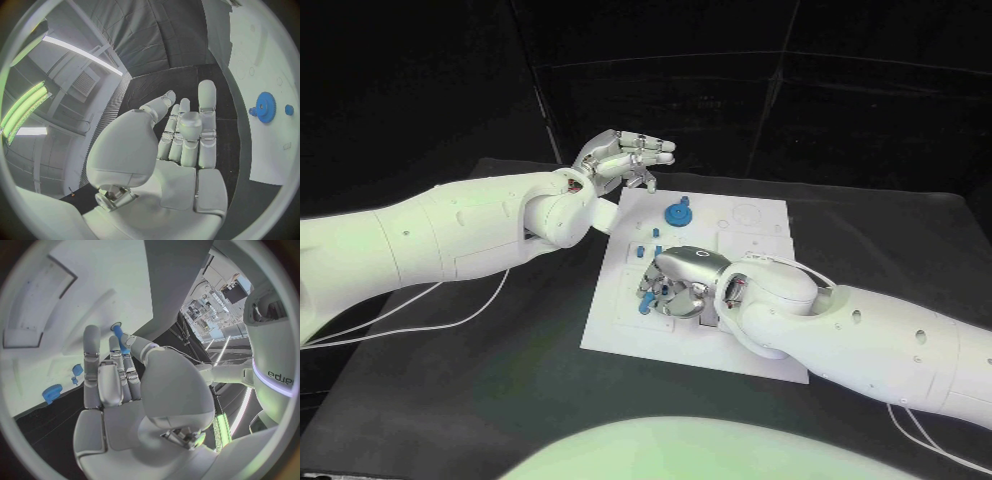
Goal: Assemble the parts on the task board
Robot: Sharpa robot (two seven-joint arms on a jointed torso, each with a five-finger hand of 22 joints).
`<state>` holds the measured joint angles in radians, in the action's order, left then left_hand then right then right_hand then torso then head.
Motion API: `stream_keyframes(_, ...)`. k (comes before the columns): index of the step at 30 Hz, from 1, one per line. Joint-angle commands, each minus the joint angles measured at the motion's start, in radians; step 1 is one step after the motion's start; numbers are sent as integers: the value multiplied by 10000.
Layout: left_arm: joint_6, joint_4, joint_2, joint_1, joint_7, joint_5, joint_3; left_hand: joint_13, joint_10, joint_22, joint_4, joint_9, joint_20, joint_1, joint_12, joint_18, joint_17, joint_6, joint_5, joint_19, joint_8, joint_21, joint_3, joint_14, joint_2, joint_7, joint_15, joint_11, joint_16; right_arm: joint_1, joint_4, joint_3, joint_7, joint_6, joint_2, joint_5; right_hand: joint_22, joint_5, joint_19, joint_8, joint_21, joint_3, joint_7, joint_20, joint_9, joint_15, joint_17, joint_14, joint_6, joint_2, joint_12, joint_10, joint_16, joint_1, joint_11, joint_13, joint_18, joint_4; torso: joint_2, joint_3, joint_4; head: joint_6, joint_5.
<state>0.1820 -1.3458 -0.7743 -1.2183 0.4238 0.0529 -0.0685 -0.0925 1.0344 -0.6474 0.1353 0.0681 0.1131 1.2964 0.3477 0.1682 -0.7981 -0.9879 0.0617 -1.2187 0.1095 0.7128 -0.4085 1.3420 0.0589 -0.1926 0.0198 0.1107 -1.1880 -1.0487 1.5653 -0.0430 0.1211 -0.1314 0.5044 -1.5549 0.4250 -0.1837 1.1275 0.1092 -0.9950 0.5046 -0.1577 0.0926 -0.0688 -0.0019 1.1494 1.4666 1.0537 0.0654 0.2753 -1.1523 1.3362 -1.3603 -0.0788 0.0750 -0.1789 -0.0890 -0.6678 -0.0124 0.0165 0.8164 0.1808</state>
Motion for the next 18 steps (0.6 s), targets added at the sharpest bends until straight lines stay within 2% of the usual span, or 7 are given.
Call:
stream_keyframes(1,-123,-8,-3,-12,24,-5,4,-15,-98,-12,-2,13,62,-12,61,146,17,44,-37,33,42,18,24,-38,-75,35,14,3,-33,32,-20,-22,86,327,-10,-91,13,-37,-41,39,-43,15,-10,0,-17,-62,9,284,68,30,-31,-94,63,94,6,-5,-63,46,0,-5,6,4,6)
stream_keyframes(18,-124,-25,-34,-14,18,-5,4,-15,-100,-13,-3,13,63,-13,62,146,17,46,-37,33,42,18,24,-38,-75,35,14,3,-34,85,119,-26,200,82,75,-436,14,-28,-42,43,-45,10,-2,-1,-19,-65,12,286,81,29,-33,-100,66,103,12,-4,-64,46,2,3,1,26,23)
